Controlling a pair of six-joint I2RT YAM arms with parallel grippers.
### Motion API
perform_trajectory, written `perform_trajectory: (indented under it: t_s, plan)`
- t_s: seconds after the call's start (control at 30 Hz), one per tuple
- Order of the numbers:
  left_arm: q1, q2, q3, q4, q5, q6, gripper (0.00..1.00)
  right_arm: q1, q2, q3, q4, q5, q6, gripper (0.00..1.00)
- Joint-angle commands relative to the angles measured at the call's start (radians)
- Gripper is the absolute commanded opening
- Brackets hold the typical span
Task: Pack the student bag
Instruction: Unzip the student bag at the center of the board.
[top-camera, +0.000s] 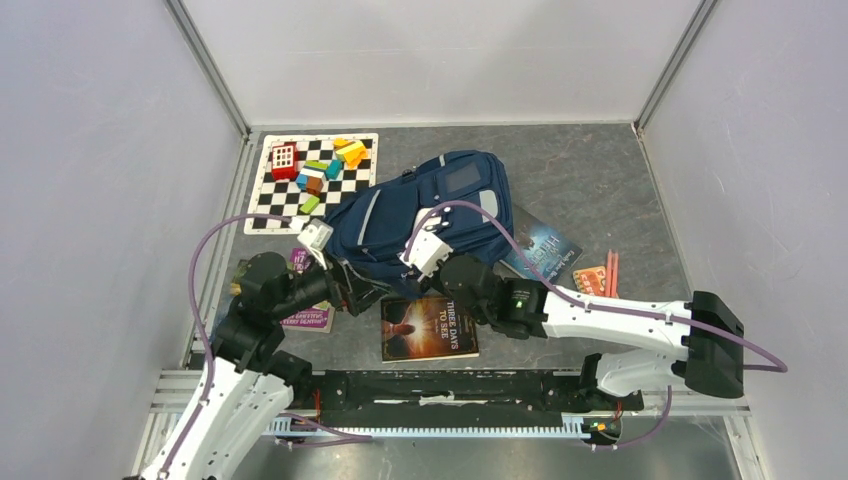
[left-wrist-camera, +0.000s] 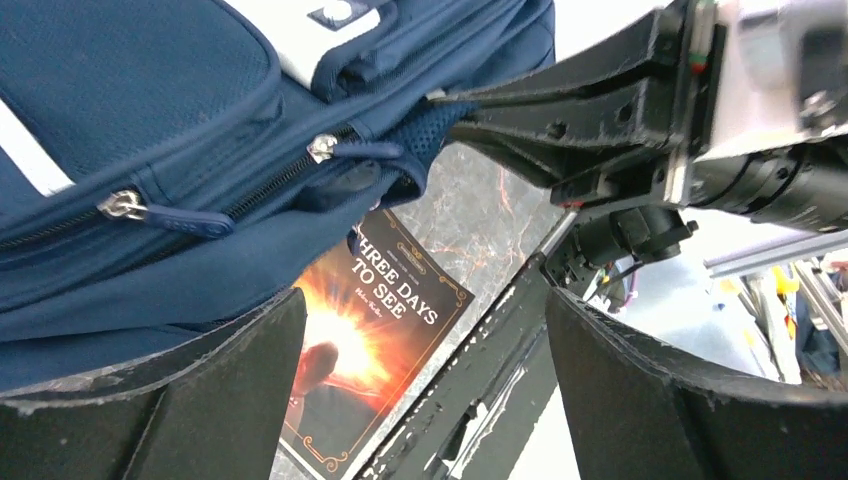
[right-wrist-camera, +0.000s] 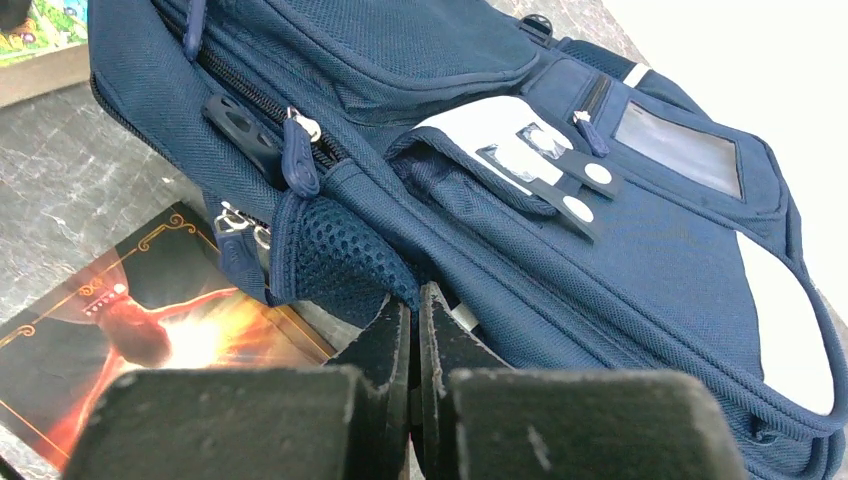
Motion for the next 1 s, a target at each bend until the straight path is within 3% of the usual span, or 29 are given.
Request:
perform_trajectory:
  t_s: [0.0, 0.27, 0.67, 0.8, 0.97]
  plan:
    - [-0.085, 0.080, -0.003, 0.026, -0.089, -0.003, 0.92, -0.032, -0.035, 0.112, 0.020, 0.044, 0.112, 0.00]
    - [-0.396, 0.277, 0.053, 0.045, -0.481, -0.039, 0.84, -0.075, -0.012, 0.144, 0.020, 0.031, 0.178, 0.00]
    - [-0.519, 0.347, -0.115, 0.453, -0.781, -0.248, 0.73, -0.084, -0.033, 0.128, 0.064, -0.003, 0.219, 0.00]
    - [-0.562, 0.385, -0.105, 0.502, -0.889, -0.248, 0.69, -0.082, -0.034, 0.128, 0.072, -0.008, 0.230, 0.00]
    - [-0.576, 0.398, -0.134, 0.520, -0.999, -0.304, 0.55, -0.084, -0.037, 0.120, 0.076, -0.015, 0.241, 0.00]
